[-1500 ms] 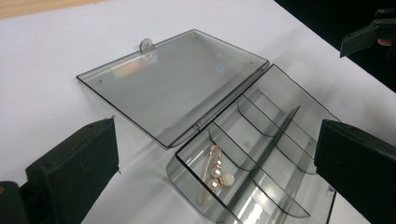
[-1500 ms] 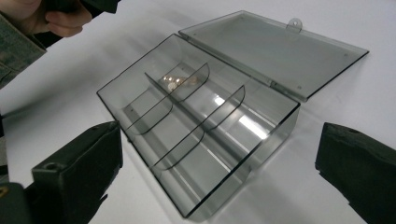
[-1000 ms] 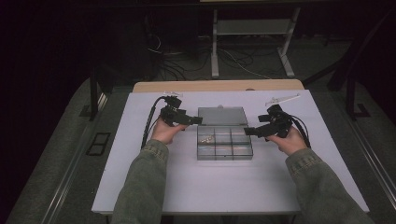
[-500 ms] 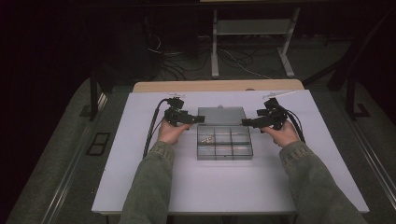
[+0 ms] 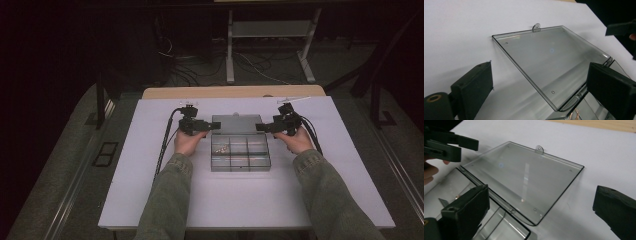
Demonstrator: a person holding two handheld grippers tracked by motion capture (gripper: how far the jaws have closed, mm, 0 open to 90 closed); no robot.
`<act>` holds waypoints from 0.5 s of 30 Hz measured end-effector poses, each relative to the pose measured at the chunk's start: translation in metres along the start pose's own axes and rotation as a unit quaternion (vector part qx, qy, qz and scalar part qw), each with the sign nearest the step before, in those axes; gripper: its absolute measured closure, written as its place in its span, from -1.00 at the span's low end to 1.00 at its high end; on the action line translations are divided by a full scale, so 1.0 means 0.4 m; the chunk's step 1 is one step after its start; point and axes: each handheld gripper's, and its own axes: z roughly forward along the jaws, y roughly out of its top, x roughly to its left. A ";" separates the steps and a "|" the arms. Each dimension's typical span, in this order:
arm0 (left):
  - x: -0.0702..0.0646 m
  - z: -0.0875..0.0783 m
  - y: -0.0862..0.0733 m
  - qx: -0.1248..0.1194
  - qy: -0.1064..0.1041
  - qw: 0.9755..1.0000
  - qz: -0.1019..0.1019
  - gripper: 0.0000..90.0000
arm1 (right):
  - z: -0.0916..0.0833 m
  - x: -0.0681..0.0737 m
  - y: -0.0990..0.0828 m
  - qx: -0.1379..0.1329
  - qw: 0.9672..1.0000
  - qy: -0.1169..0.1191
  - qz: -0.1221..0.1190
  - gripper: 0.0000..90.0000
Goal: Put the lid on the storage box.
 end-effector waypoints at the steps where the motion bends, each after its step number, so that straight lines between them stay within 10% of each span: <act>1: 0.001 0.001 -0.002 -0.004 -0.001 1.000 -0.005 -0.80 | 0.003 -0.003 -0.001 0.003 1.000 -0.001 0.002 -0.99; 5: 0.008 0.007 -0.009 -0.010 -0.003 1.000 -0.016 -0.61 | 0.014 -0.011 -0.006 0.004 1.000 -0.012 0.015 -0.60; 15: 0.018 0.022 -0.026 -0.004 -0.027 0.999 -0.044 -0.38 | 0.035 -0.022 -0.014 0.015 0.999 -0.007 0.043 -0.37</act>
